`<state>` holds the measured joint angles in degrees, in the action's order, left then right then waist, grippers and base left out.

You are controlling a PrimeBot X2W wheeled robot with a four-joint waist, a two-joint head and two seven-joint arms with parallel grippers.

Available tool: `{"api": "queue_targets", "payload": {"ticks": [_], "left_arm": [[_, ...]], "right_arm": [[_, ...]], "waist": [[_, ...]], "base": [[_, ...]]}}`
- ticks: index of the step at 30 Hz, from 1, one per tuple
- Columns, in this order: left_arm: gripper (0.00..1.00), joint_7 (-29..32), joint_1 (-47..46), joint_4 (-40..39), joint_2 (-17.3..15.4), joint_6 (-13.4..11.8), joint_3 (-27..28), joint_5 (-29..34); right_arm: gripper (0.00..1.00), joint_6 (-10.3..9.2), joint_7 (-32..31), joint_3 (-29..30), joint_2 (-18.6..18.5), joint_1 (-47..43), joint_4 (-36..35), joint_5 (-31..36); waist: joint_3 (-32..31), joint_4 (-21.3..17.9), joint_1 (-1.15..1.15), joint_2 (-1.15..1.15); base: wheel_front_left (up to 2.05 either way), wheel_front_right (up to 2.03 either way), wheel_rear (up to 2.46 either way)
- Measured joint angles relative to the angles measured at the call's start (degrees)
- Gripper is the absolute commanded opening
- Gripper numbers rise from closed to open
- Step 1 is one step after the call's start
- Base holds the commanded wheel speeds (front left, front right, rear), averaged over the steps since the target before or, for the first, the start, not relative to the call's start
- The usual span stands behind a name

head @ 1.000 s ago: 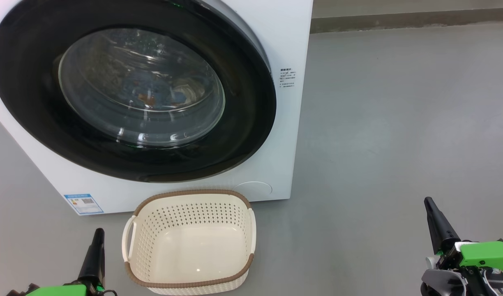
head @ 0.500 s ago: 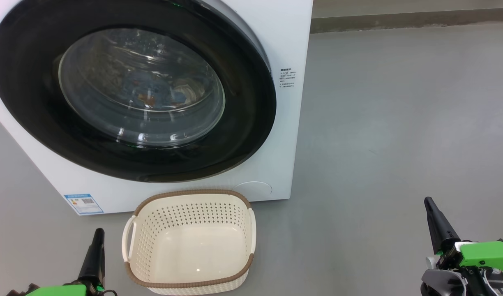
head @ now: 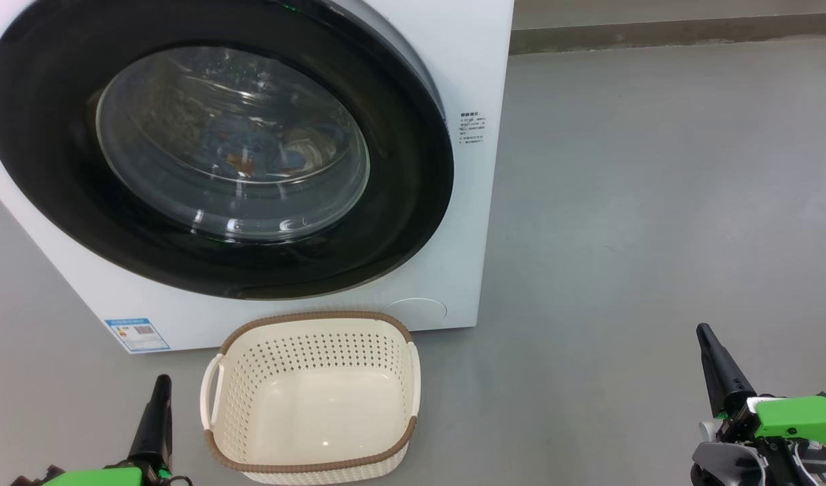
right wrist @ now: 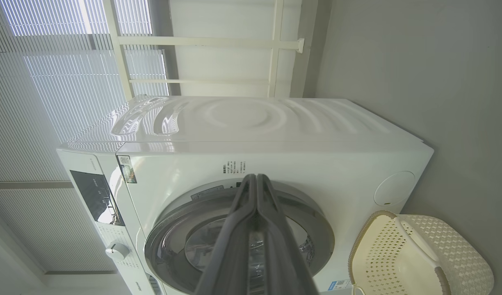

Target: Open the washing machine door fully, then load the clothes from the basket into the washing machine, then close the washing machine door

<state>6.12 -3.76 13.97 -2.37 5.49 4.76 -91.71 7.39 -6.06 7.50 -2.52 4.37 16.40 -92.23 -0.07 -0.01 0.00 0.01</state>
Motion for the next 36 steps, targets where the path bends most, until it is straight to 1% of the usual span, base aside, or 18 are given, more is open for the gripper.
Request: {"api": "queue_targets", "payload": {"ticks": [36], "left_arm": [[0.0, 0.0, 0.0, 0.0, 0.0, 0.0, 0.0, 0.0]], "right_arm": [[0.0, 0.0, 0.0, 0.0, 0.0, 0.0, 0.0, 0.0]], "waist": [[0.0, 0.0, 0.0, 0.0]], "base": [[0.0, 0.0, 0.0]]}}
